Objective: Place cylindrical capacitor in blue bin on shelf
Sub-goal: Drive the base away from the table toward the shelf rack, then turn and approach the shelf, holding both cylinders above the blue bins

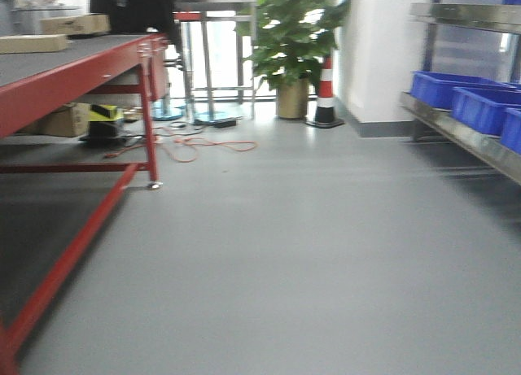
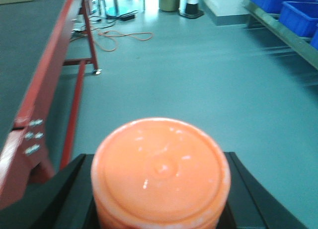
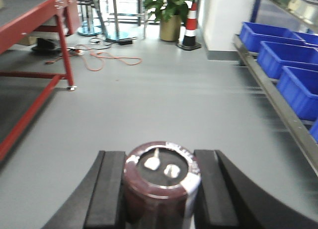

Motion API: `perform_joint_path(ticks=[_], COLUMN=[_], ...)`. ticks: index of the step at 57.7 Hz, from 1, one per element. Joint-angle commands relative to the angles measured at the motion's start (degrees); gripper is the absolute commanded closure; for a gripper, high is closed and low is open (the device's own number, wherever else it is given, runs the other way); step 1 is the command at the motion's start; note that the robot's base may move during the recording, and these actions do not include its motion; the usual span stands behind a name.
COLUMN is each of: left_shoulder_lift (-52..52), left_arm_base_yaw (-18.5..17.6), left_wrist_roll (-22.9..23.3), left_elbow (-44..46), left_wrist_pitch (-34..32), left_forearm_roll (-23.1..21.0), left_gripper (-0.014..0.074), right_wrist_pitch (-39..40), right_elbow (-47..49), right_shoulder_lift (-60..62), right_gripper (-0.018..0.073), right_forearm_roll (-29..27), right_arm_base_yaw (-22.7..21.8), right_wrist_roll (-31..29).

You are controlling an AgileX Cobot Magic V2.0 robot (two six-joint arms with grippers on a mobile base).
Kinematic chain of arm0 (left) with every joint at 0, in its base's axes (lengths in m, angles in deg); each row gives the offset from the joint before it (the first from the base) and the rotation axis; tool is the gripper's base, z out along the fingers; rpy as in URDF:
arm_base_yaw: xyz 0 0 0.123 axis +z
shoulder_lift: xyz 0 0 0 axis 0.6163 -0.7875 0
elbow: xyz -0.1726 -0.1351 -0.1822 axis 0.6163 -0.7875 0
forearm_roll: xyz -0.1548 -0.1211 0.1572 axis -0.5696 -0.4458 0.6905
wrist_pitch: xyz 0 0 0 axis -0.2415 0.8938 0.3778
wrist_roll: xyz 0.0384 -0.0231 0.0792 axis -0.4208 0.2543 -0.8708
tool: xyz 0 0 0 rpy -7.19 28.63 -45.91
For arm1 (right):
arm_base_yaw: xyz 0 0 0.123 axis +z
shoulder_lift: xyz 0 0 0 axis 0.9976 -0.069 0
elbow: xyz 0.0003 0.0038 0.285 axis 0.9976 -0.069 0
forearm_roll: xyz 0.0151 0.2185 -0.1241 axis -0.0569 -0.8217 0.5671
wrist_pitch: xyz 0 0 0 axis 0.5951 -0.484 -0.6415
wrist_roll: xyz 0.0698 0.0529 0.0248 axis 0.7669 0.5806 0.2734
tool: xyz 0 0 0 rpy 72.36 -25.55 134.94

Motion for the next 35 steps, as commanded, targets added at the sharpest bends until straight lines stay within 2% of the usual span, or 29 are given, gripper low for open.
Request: perform_joint_path(ticks=[1, 35], left_shoulder_lift=[0.22, 0.22], left_arm_base_yaw=[-0.39, -0.39], left_wrist_roll=[0.00, 0.00], left_elbow=[0.21, 0.21], left_wrist_pitch=[-1.32, -1.32], left_forearm_roll=[-0.17, -0.17], left_gripper=[0.0707, 0.0707], right_wrist_pitch=[1.30, 1.30], right_elbow=[-0.18, -0.18], right_shoulder_lift=[0.29, 0.29], right_gripper=[0.0721, 0.0721], right_forearm_roll=[0.16, 0.16], right_arm_base_yaw=[0.11, 0.11], right_wrist_roll=[-0.20, -0.20])
